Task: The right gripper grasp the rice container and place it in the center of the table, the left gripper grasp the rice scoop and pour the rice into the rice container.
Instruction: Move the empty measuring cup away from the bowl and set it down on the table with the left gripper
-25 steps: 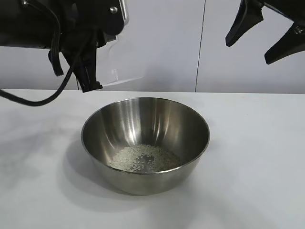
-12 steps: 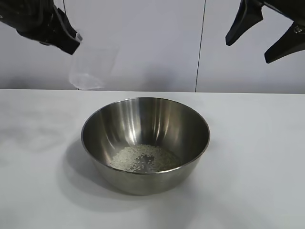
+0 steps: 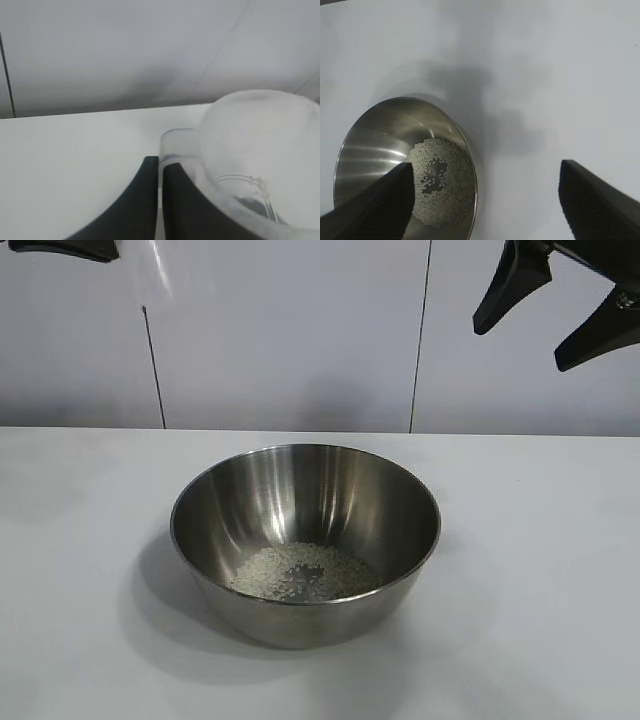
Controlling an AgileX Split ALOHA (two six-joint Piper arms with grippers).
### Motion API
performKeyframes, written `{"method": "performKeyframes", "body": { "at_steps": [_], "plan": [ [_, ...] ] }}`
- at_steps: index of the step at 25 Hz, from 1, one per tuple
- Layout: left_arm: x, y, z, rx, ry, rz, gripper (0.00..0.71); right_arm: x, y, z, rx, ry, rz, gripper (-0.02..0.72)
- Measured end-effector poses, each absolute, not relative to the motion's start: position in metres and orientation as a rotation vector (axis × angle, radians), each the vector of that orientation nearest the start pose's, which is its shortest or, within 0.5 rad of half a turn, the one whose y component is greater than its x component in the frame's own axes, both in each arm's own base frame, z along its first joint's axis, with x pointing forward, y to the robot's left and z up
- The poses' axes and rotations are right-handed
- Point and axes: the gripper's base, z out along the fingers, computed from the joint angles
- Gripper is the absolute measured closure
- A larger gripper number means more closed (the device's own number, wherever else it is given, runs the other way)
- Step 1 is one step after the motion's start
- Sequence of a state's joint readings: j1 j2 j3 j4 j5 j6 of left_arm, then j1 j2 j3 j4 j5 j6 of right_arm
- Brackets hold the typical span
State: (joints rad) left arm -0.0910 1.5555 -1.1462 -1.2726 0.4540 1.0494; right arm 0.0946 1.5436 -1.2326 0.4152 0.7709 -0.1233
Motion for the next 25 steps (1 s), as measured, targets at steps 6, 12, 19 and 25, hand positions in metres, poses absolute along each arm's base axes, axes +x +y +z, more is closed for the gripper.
{"method": "performKeyframes", "body": {
  "at_steps": [6,12,19,25],
  "plan": [
    [0.341,-0.055,0.292,0.221,1.932,-0.696,0.700,0.327,0.057,0.301,-0.004,2.529,0.471,0.159],
    [0.329,-0.056,0.267,0.572,1.881,-0.497,0.700,0.327,0.057,0.301,-0.003,2.526,0.470,0.159],
    [0.322,-0.055,0.251,0.869,1.786,-0.295,0.700,0.327,0.057,0.301,-0.003,2.526,0.470,0.159],
    [0.331,-0.056,0.223,0.911,1.835,-0.324,0.700,0.327,0.057,0.301,-0.003,2.526,0.470,0.159]
  ]
}}
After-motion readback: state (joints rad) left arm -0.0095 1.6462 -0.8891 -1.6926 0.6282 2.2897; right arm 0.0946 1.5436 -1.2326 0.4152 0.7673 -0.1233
